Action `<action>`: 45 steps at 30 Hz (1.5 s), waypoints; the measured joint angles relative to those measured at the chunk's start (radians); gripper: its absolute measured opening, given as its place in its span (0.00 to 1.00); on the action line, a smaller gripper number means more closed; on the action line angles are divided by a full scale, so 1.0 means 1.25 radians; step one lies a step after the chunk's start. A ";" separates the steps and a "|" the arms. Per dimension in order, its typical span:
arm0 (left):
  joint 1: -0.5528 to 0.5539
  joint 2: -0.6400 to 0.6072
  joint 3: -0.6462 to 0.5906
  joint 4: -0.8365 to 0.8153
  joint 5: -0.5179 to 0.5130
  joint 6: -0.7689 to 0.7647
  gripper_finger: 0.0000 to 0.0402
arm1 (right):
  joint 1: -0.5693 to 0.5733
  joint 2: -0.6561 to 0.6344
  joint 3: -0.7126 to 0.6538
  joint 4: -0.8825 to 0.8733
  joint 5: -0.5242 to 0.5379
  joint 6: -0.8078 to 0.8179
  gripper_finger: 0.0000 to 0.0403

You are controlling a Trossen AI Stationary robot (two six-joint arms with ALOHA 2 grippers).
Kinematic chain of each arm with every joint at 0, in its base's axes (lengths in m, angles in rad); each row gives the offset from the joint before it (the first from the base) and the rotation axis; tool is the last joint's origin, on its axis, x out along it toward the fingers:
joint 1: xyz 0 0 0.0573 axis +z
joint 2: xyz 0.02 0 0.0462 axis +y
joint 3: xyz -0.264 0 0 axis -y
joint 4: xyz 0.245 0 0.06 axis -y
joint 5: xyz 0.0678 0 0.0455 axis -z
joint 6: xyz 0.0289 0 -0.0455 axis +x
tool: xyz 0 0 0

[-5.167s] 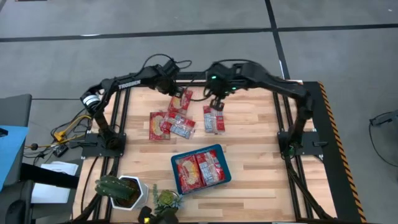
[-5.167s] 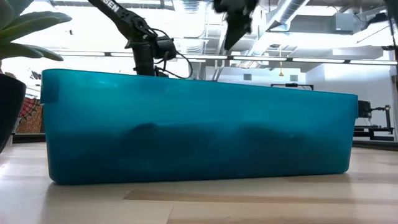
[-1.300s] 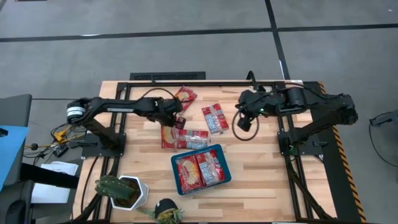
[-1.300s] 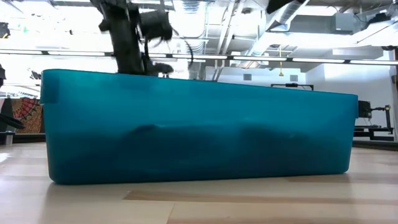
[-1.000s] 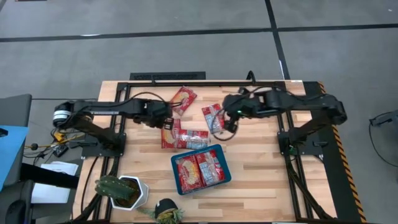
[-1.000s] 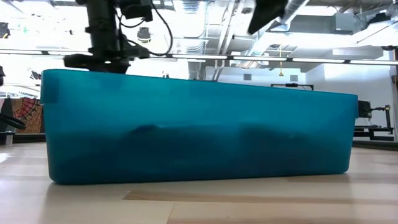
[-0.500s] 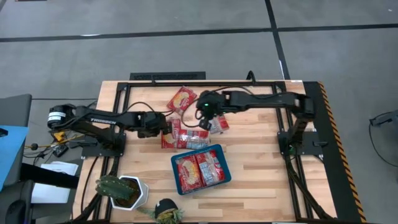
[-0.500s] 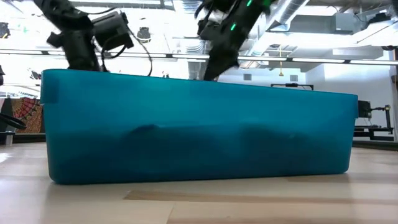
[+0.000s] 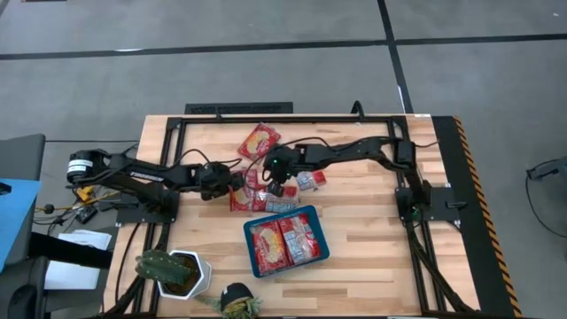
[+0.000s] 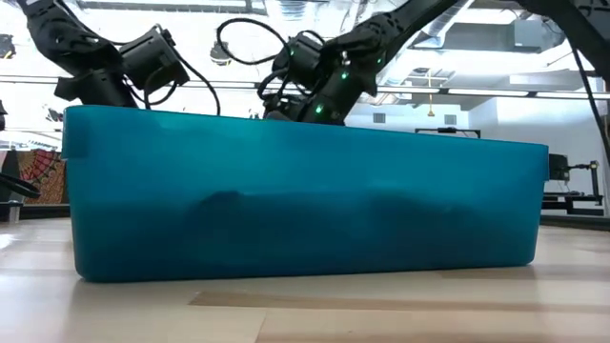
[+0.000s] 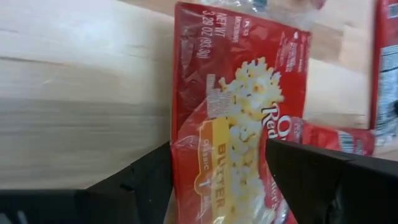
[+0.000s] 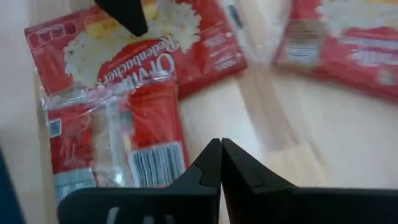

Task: Sort popcorn bags into baskets
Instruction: Put the popcorn bag into the blue bin

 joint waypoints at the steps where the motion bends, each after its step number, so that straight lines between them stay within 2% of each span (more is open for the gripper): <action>1: 0.000 0.000 -0.007 0.017 -0.001 -0.001 0.59 | 0.000 0.006 0.000 0.001 -0.014 0.000 0.07; 5: 0.002 0.001 -0.012 0.009 -0.006 -0.015 0.46 | 0.000 0.020 0.000 0.001 -0.051 0.002 0.05; 12: 0.004 0.019 -0.013 0.002 -0.059 -0.015 0.10 | 0.002 0.013 0.000 0.007 -0.056 0.000 0.05; 14: 0.004 0.037 -0.013 0.013 -0.061 -0.015 0.03 | 0.002 0.010 0.001 0.012 -0.056 -0.001 0.06; 19: 0.005 0.053 -0.010 0.068 -0.053 0.003 0.01 | -0.001 -0.027 0.000 -0.019 -0.056 -0.018 0.07; 26: 0.020 -0.011 0.038 0.055 -0.056 0.046 0.00 | -0.025 -0.186 0.000 -0.067 -0.055 -0.068 0.03; 33: 0.023 -0.092 0.122 -0.084 -0.080 0.106 0.00 | -0.058 -0.368 0.000 -0.145 -0.049 -0.070 0.07; 37: 0.014 -0.136 0.169 -0.175 -0.082 0.127 0.00 | -0.057 -0.456 0.000 -0.216 -0.035 -0.071 0.05; 45: -0.057 -0.156 0.293 -0.217 -0.130 0.147 0.00 | -0.019 -0.585 0.000 -0.340 0.023 -0.052 0.04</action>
